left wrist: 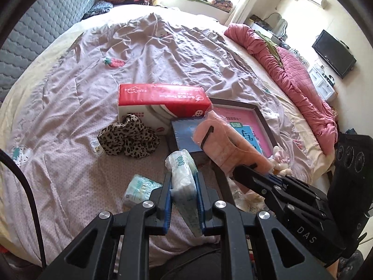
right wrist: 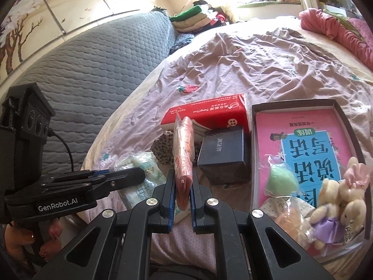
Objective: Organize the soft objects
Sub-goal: 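Carry the white tissue pack with the left gripper while the right gripper carries the orange pack to the tray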
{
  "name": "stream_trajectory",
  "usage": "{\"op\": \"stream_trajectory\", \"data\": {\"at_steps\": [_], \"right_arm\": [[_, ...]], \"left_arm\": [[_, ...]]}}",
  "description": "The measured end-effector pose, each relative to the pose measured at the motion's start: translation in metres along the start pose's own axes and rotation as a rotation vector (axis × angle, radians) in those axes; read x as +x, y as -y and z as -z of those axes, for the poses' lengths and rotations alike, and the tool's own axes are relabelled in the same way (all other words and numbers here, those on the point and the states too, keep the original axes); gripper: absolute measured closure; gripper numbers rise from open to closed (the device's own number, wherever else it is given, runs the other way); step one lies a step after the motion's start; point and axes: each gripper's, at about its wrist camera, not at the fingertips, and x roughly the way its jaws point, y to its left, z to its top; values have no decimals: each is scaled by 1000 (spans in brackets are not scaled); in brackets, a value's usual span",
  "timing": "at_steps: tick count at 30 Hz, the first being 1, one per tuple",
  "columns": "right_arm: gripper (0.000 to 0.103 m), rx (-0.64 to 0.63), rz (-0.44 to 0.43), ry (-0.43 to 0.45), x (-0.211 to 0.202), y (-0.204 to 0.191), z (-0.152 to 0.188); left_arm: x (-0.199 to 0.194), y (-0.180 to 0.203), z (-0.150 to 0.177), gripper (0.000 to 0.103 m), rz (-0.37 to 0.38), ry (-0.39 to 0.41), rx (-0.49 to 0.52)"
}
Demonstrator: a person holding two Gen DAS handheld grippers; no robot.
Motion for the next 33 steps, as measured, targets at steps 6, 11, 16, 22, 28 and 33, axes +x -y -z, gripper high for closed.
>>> {"op": "stream_trajectory", "data": {"at_steps": [6,11,16,22,28,33], "right_arm": [[92,-5,2,32,-16,-1,-2],[92,-13,10,50,-27,-2,-2],[92,-9,12,69,-38,0,-2],[92,-23,30,104,-58,3,-3],[92,-25,36,150,-82,9,-6],[92,2,39,188,-101,19,-9]], "left_arm": [[-11,16,4,85,-4,16,37],[-22,30,4,85,-2,34,59],[-31,43,3,85,-13,53,85],[-39,58,3,85,-13,71,105],[-50,71,4,85,-24,93,122],[-56,81,4,85,-29,106,137]]}}
